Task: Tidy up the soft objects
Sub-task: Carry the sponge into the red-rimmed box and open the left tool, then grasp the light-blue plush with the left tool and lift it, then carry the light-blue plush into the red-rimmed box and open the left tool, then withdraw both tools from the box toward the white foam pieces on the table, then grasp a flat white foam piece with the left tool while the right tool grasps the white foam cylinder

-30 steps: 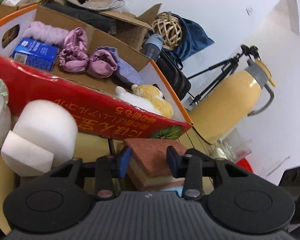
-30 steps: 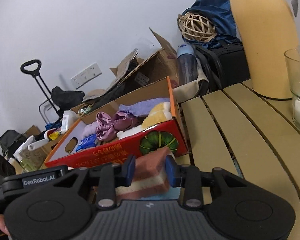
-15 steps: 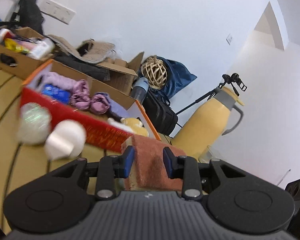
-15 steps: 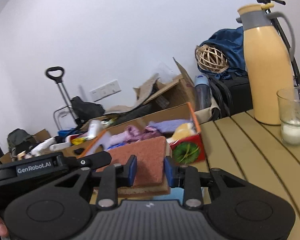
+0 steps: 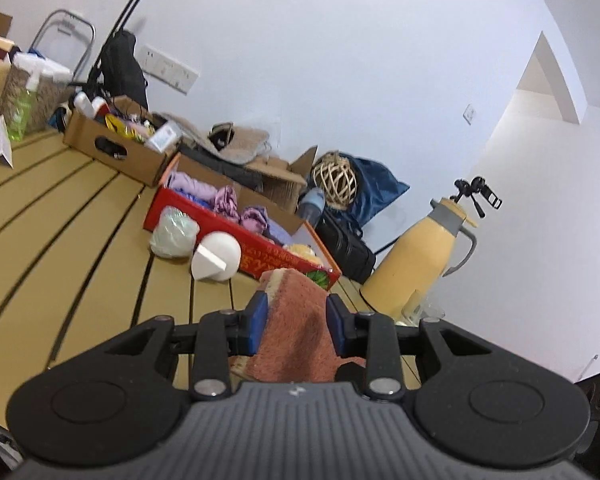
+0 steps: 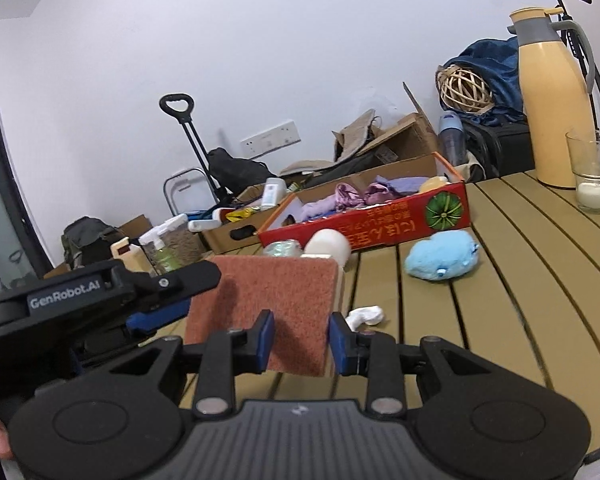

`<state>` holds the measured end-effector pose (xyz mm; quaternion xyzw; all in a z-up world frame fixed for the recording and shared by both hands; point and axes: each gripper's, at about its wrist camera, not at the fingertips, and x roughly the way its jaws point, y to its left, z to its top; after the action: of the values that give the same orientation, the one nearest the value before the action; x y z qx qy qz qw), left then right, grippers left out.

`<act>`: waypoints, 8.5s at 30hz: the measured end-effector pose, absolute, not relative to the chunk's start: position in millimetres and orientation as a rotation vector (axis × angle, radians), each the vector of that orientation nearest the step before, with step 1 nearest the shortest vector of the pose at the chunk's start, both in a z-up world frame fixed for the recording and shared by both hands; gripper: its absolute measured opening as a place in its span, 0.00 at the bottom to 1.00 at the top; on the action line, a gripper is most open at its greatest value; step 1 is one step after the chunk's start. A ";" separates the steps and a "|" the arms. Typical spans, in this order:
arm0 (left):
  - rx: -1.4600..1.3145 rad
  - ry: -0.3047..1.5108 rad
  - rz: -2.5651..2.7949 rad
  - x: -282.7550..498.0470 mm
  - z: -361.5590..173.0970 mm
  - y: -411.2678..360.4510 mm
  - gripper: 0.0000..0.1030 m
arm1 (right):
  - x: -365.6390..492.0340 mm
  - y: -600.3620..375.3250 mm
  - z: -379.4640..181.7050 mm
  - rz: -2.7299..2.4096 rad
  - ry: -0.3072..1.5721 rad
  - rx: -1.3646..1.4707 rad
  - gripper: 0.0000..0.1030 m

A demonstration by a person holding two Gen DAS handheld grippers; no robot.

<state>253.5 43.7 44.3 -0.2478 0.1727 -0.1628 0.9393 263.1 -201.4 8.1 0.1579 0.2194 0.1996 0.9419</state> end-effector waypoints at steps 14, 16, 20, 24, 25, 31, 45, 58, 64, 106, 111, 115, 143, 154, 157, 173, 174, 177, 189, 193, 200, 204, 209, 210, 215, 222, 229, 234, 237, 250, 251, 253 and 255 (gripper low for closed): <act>-0.498 0.332 -0.310 424.1 87.3 65.8 0.31 | 418.9 -178.8 62.4 0.455 0.417 0.302 0.28; -0.463 0.356 -0.253 466.0 89.0 64.6 0.31 | 472.9 -172.2 65.7 0.465 0.474 0.319 0.28; -0.397 0.443 -0.184 533.6 76.9 61.0 0.31 | 556.5 -153.8 59.5 0.438 0.572 0.314 0.28; -0.390 0.569 -0.163 579.8 47.7 65.2 0.31 | 609.8 -141.2 41.9 0.395 0.662 0.283 0.28; -0.371 0.597 -0.153 584.6 41.6 64.1 0.32 | 619.1 -138.4 35.5 0.392 0.694 0.274 0.29; -0.313 0.591 -0.133 570.4 30.9 71.1 0.46 | 643.6 -131.5 -2.0 0.434 0.837 0.323 0.30; -0.212 0.421 -0.095 468.4 129.6 87.8 0.67 | 553.4 -165.6 94.1 0.473 0.654 0.187 0.49; -0.057 0.192 -0.063 238.7 91.3 49.5 0.97 | 314.4 -239.5 116.5 0.277 0.185 -0.037 0.85; -0.051 0.171 -0.104 157.0 64.7 45.4 1.00 | 224.8 -229.3 63.8 0.328 0.180 -0.039 0.87; -0.336 0.737 -0.477 497.6 -33.0 -70.8 0.47 | 452.4 -299.2 -35.3 0.192 0.549 0.320 0.52; -0.436 0.757 -0.528 509.0 -44.0 -60.1 0.43 | 466.4 -307.6 -54.3 0.211 0.576 0.396 0.48; -0.519 0.785 -0.562 512.6 -47.9 -54.1 0.32 | 471.5 -305.1 -58.5 0.249 0.586 0.421 0.42; -0.496 0.466 -0.544 307.8 62.1 -20.7 0.29 | 273.0 -271.6 41.1 0.371 0.333 0.345 0.27; -0.457 0.446 -0.494 472.9 97.3 5.1 0.30 | 452.9 -253.8 78.3 0.445 0.374 0.440 0.27; -0.454 0.503 -0.446 528.3 82.2 10.9 0.30 | 517.0 -237.1 74.0 0.437 0.433 0.410 0.27; -0.246 0.685 -0.391 594.0 18.0 20.8 0.28 | 637.6 -175.7 -19.8 0.374 0.723 0.173 0.11; -0.237 0.684 -0.380 590.3 21.6 23.5 0.28 | 637.4 -174.7 -17.3 0.368 0.728 0.165 0.12; -0.232 0.655 -0.370 571.4 41.1 36.5 0.28 | 627.0 -179.8 -1.6 0.367 0.716 0.177 0.13; -0.073 0.484 -0.231 421.0 114.8 83.1 0.36 | 478.3 -250.1 122.0 0.324 0.442 0.112 0.26; -0.065 0.430 -0.195 368.1 118.0 87.1 0.42 | 421.9 -253.8 129.0 0.241 0.350 -0.011 0.33; 0.058 0.296 -0.060 250.9 68.1 81.5 0.67 | 299.4 -242.4 97.6 0.280 0.214 -0.085 0.60; 0.022 0.250 -0.034 185.3 41.0 84.8 0.83 | 245.2 -230.5 68.5 0.267 0.170 -0.040 0.86; 0.074 0.247 -0.127 155.4 18.0 74.8 0.87 | 194.6 -214.4 29.1 0.246 0.166 0.028 0.90; 0.072 0.250 -0.125 153.6 15.6 74.2 0.89 | 189.2 -210.9 18.7 0.241 0.184 0.029 0.93; -0.013 0.250 -0.126 152.2 15.6 79.3 0.91 | 174.6 -199.5 -2.0 0.224 0.236 -0.052 0.93; -0.025 0.273 -0.117 162.7 7.4 73.2 0.93 | 183.3 -205.0 -3.2 0.222 0.235 0.002 0.94; -0.042 0.339 -0.152 200.9 -2.0 60.0 0.95 | 217.4 -202.5 -22.4 0.212 0.319 0.020 0.94; -0.029 0.395 -0.189 253.6 -6.4 47.7 0.94 | 251.7 -194.8 -25.4 0.228 0.343 0.022 0.92; -0.035 0.417 -0.181 288.4 -6.4 46.3 0.87 | 278.9 -192.5 -22.5 0.258 0.367 0.049 0.89; -0.030 0.517 -0.254 448.0 8.3 29.9 0.54 | 445.9 -184.5 -10.3 0.390 0.490 0.130 0.75; -0.042 0.549 -0.256 457.0 4.0 28.7 0.53 | 456.9 -186.5 -11.3 0.397 0.496 0.147 0.75; -0.062 0.580 -0.288 465.9 -5.8 25.7 0.55 | 478.3 -188.1 -14.6 0.412 0.527 0.182 0.75; -0.060 0.598 -0.302 471.4 -15.4 22.6 0.62 | 498.5 -186.6 -18.4 0.438 0.556 0.223 0.75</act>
<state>471.4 22.6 -15.4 -0.0293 0.2932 -0.1483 0.9440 498.5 -186.6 -18.4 0.1090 0.2717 0.2142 0.9319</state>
